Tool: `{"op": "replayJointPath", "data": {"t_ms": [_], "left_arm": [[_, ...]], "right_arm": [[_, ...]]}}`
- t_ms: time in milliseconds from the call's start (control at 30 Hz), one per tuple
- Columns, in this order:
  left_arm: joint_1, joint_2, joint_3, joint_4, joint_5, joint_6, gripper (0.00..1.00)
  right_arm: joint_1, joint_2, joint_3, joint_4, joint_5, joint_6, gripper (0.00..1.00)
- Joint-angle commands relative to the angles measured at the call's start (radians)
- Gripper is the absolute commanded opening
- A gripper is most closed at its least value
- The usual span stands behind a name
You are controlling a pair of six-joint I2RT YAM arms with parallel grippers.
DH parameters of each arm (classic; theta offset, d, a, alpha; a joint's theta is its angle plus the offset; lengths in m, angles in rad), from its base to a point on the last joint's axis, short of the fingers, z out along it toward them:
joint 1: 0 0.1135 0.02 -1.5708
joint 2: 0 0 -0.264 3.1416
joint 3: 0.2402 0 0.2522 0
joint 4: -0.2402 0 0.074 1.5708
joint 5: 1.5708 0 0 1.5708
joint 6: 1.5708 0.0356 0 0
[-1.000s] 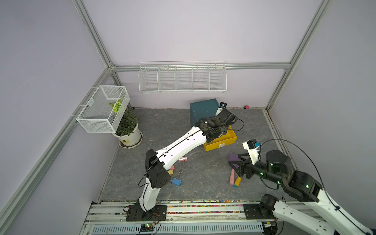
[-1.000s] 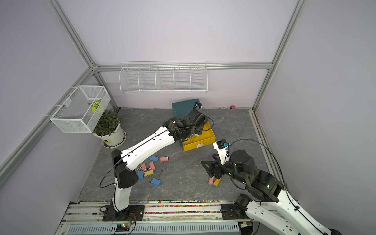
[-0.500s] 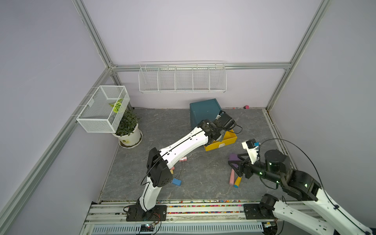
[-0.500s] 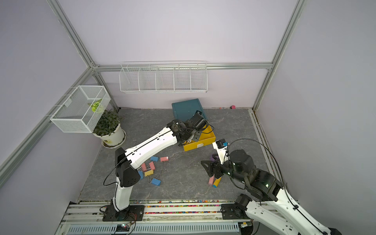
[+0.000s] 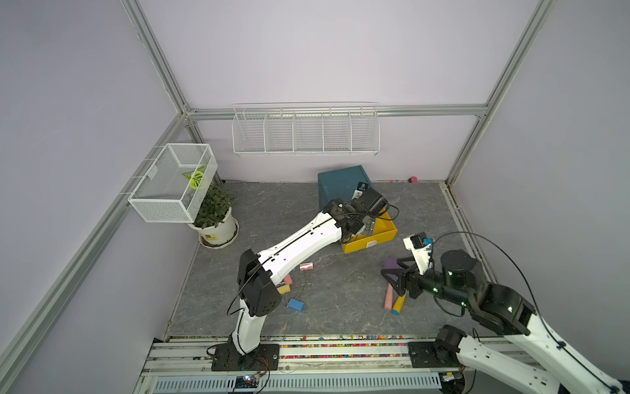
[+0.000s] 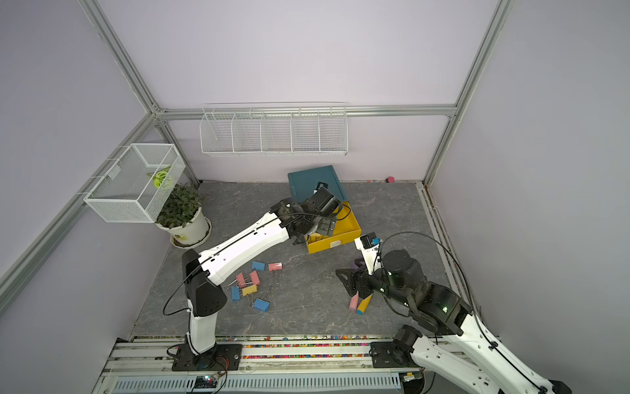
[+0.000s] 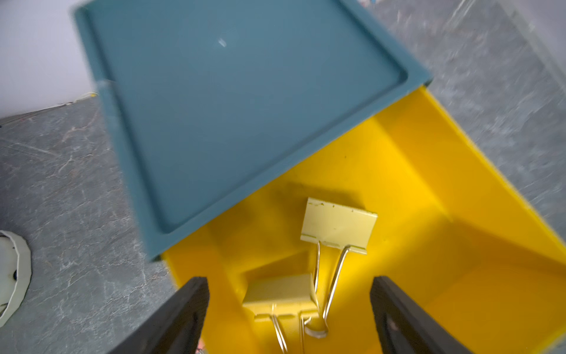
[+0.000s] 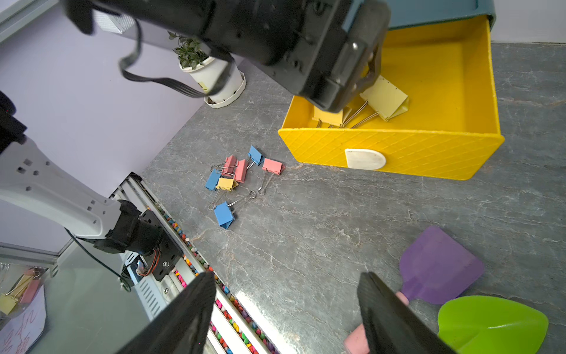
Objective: Put the binder clips in the drawer according to color
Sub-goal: Place the binder clip in the drawer, then pick up the binder clip at the center of the board.
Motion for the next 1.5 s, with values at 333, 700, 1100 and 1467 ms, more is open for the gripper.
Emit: {"op": "replayJointPath", "data": {"t_ms": [333, 700, 1100, 1467], "left_arm": [[0.116, -0.447, -0.528, 0.000, -0.081, -0.494, 0.80], [0.123, -0.688, -0.994, 0.010, 0.074, -0.676, 0.91], [0.141, -0.825, -1.328, 0.166, 0.193, -0.733, 0.87], [0.189, -0.808, -1.515, 0.330, 0.163, -0.756, 0.84]], "right_arm": [[0.002, 0.012, 0.004, 0.025, -0.022, 0.007, 0.79], [0.002, 0.026, 0.005, 0.029, -0.041, 0.006, 0.79], [0.001, 0.033, -0.008, 0.047, -0.051, 0.024, 0.79], [0.001, 0.042, -0.014, 0.055, -0.059, 0.030, 0.79]]}}
